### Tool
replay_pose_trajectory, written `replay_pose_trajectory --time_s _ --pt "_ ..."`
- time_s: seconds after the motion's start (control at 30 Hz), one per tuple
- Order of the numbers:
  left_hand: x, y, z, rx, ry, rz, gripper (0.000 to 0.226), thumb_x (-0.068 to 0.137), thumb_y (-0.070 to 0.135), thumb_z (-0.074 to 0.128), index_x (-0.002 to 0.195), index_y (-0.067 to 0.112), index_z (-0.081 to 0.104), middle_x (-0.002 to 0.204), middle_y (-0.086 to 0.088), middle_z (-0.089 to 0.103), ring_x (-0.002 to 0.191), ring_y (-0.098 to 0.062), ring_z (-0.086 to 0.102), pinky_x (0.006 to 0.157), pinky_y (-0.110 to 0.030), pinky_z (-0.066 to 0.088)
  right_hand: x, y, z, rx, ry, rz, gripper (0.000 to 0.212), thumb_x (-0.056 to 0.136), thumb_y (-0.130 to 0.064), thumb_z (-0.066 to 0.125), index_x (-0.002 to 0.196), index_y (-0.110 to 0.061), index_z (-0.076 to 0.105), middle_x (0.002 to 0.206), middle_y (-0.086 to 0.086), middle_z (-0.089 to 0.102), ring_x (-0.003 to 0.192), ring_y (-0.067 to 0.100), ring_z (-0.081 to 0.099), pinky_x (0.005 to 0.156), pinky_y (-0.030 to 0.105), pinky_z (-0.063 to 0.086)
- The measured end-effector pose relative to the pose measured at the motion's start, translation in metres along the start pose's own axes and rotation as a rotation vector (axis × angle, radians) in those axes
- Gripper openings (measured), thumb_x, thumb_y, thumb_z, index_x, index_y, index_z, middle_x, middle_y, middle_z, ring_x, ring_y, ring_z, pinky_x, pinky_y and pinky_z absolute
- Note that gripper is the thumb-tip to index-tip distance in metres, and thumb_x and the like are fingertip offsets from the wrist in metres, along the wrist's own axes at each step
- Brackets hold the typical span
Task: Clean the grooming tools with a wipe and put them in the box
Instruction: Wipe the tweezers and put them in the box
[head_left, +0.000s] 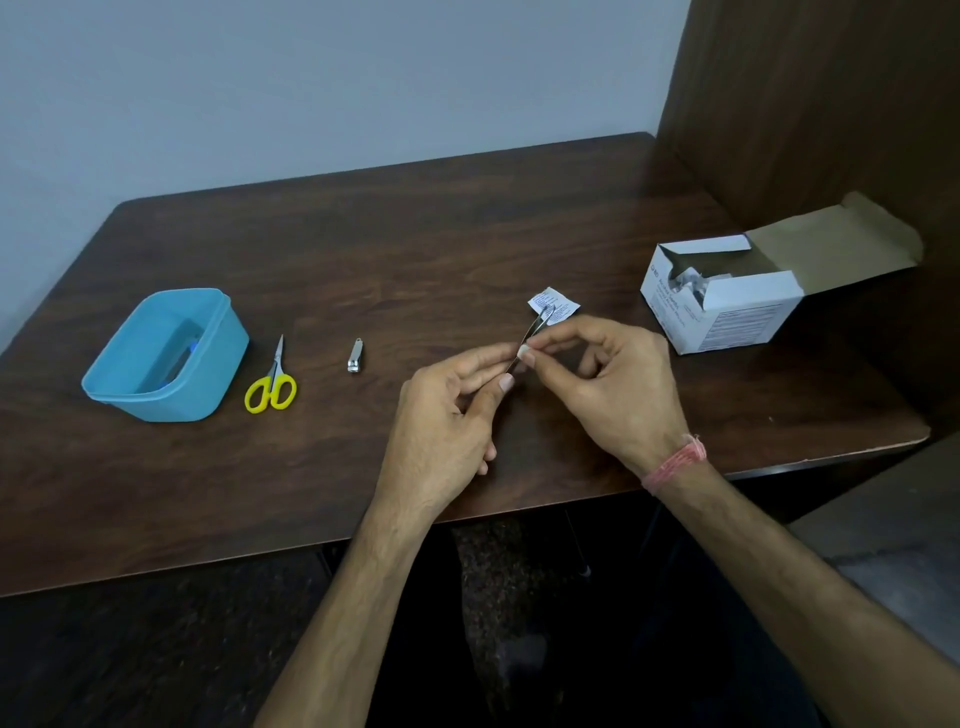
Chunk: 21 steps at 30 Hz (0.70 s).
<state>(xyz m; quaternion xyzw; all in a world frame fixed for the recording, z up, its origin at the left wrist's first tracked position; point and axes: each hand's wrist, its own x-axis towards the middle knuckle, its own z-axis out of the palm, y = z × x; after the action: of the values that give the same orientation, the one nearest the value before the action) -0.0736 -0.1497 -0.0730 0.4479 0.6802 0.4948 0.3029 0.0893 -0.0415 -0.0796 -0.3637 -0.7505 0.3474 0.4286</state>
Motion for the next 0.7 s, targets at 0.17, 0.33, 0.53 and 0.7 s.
replay_pose_trajectory --time_s 0.17,0.33,0.53,0.7 --pt "-0.002 0.0011 -0.001 0.016 0.004 -0.001 0.025 0.112 0.022 0.067 0.131 0.033 0.079 0.115 0.022 0.083 0.044 -0.011 0.06 0.042 -0.026 0.049 -0.0027 -0.0022 0.0014 0.014 -0.077 -0.017 0.008 0.089 -0.025 0.093 0.093 -0.028 0.086 0.079 -0.019 0.079 0.043 0.009 0.043 0.051 0.017 0.037" --pt "-0.0029 0.0042 0.0008 0.025 0.007 -0.009 0.025 0.111 0.019 0.066 0.121 0.038 0.08 0.112 0.022 0.083 0.045 -0.009 0.06 0.042 -0.026 0.049 -0.002 -0.0017 -0.0004 0.0 -0.055 0.04 0.009 0.089 -0.024 0.092 0.089 -0.027 0.083 0.075 -0.019 0.075 0.042 0.01 0.044 0.05 0.015 0.035" --pt "-0.002 0.006 0.0017 0.011 0.017 -0.034 0.022 0.105 0.011 0.067 0.113 0.029 0.077 0.098 0.015 0.084 0.046 -0.011 0.058 0.042 -0.025 0.048 -0.0005 -0.0021 0.0008 0.017 -0.084 0.074 0.012 0.091 -0.02 0.088 0.088 -0.025 0.077 0.082 -0.01 0.076 0.044 0.01 0.042 0.045 0.022 0.035" --pt "-0.0023 0.0088 0.001 0.038 -0.016 -0.028 0.023 0.099 0.01 0.07 0.111 0.028 0.072 0.096 0.015 0.084 0.049 -0.013 0.061 0.045 -0.029 0.053 0.0006 -0.0001 0.0002 0.06 -0.072 0.086 0.014 0.091 -0.021 0.089 0.089 -0.027 0.077 0.085 -0.012 0.077 0.046 0.012 0.043 0.047 0.026 0.039"
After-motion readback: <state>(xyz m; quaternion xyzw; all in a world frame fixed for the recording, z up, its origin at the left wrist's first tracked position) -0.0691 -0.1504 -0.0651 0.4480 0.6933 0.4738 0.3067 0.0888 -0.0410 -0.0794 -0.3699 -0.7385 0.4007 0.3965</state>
